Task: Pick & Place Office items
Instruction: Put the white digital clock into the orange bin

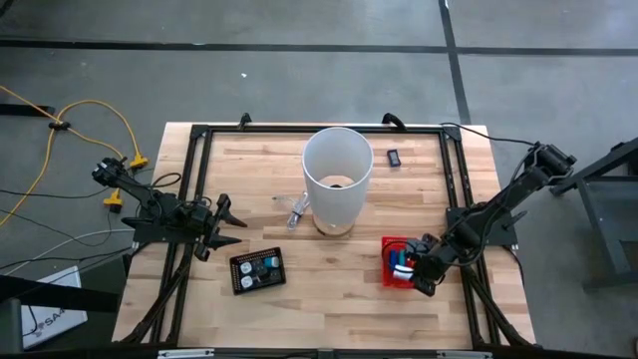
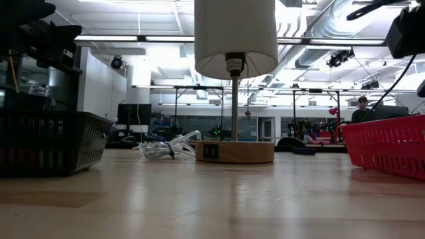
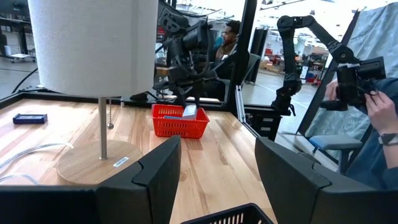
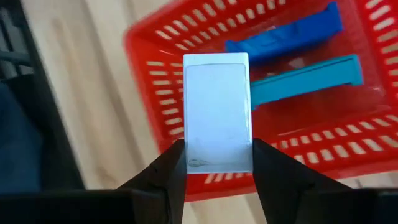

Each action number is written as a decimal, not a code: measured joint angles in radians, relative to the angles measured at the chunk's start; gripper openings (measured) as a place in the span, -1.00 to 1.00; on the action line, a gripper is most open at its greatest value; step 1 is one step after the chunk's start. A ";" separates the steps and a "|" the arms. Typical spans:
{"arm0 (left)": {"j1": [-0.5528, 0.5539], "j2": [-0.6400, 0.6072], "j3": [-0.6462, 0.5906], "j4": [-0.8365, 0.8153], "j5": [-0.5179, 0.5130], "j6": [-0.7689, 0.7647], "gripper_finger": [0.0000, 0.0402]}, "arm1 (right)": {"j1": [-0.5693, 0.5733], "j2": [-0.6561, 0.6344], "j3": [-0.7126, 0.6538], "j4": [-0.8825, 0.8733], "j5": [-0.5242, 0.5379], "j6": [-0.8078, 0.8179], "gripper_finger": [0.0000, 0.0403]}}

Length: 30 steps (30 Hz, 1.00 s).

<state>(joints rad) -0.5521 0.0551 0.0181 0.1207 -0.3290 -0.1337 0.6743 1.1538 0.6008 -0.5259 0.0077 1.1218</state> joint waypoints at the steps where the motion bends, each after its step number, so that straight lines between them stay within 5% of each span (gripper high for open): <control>1: 0.000 0.000 0.000 0.000 0.000 0.000 -0.01 | 0.000 0.000 -0.007 -0.001 0.008 -0.003 -0.29; 30: 0.000 0.000 0.000 0.000 0.000 0.000 -0.01 | -0.001 0.096 -0.030 0.127 0.011 -0.106 -0.26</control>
<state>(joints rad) -0.5519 0.0551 0.0181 0.1207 -0.3290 -0.1337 0.6731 1.2495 0.5713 -0.3988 0.0189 1.0157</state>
